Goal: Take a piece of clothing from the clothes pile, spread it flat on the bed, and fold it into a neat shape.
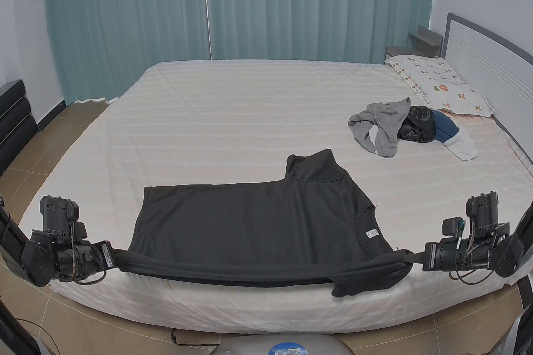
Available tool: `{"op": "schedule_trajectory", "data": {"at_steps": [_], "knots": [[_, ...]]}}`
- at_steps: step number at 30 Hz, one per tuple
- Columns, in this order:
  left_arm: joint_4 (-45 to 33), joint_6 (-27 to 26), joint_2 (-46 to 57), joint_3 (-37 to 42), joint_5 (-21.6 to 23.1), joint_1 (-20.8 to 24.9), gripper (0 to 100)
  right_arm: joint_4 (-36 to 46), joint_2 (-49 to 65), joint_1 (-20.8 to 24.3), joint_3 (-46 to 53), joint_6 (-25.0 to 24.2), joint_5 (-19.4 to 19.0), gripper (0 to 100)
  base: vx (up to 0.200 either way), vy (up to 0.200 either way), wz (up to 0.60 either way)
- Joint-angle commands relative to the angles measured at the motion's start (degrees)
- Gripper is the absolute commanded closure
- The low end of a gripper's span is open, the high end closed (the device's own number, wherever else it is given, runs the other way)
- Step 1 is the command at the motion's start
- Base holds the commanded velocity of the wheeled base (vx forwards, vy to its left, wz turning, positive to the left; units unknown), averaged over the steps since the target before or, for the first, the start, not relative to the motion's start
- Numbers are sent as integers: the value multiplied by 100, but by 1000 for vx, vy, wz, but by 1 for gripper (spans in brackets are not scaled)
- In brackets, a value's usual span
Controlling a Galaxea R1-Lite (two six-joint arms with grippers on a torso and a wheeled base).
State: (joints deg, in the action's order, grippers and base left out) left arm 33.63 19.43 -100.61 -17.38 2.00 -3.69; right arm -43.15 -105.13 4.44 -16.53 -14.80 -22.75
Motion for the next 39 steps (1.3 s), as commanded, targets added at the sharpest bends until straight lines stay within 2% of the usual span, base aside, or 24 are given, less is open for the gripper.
{"op": "schedule_trajectory", "data": {"at_steps": [1, 10, 16, 28, 39], "knots": [[-32, -71, 182, 271, 11, 9, 100, 18, 335, 40, 282, 47, -2, 100, 0, 0, 0], [-111, -352, 217, 473, 29, 18, 100, 62, 415, 66, 607, 302, 69, 100, 0, 0, 0], [-261, -326, 41, 139, 125, 62, 100, 79, 204, 57, 264, 285, 69, 100, 0, 0, 0], [-621, 8, -1005, -1382, 134, 44, 100, 1187, -570, 180, -1590, 258, 77, 100, 0, 0, 0], [-911, 140, -1760, -2269, 125, 53, 100, 1846, -1352, 330, -2829, 258, 86, 100, 0, 0, 0]]}}
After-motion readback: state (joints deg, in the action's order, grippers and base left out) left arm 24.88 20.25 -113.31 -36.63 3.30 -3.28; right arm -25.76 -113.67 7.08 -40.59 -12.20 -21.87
